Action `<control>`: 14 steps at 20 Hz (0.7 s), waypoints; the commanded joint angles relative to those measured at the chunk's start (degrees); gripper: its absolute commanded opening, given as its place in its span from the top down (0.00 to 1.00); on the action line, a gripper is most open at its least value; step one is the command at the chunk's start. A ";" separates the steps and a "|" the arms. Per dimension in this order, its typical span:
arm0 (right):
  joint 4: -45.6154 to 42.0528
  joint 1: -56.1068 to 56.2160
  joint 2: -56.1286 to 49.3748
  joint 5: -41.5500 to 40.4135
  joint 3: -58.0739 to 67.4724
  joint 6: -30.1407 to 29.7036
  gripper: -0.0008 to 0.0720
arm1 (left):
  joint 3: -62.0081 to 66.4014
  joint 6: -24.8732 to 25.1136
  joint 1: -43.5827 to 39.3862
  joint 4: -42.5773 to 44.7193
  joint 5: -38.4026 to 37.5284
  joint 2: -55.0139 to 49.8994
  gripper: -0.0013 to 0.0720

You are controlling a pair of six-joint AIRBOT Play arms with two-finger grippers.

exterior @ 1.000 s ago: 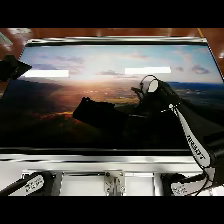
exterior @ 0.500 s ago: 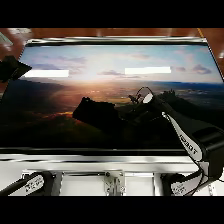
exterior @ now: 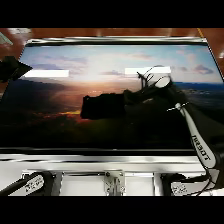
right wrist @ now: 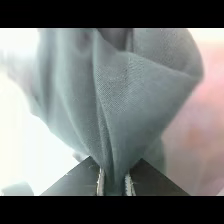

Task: Fold the shirts.

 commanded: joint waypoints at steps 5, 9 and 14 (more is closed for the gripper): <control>-23.23 -23.58 4.26 17.38 18.38 4.79 0.88 | -0.20 -0.61 0.02 -0.81 -1.62 -1.53 0.93; -31.47 -41.53 3.43 20.17 18.34 3.72 0.88 | -0.17 -4.33 -0.22 -0.85 -5.79 -1.49 0.93; -31.78 -65.07 -0.83 19.91 18.34 3.48 0.88 | -0.20 -4.76 -4.20 -0.83 -12.28 -1.51 0.93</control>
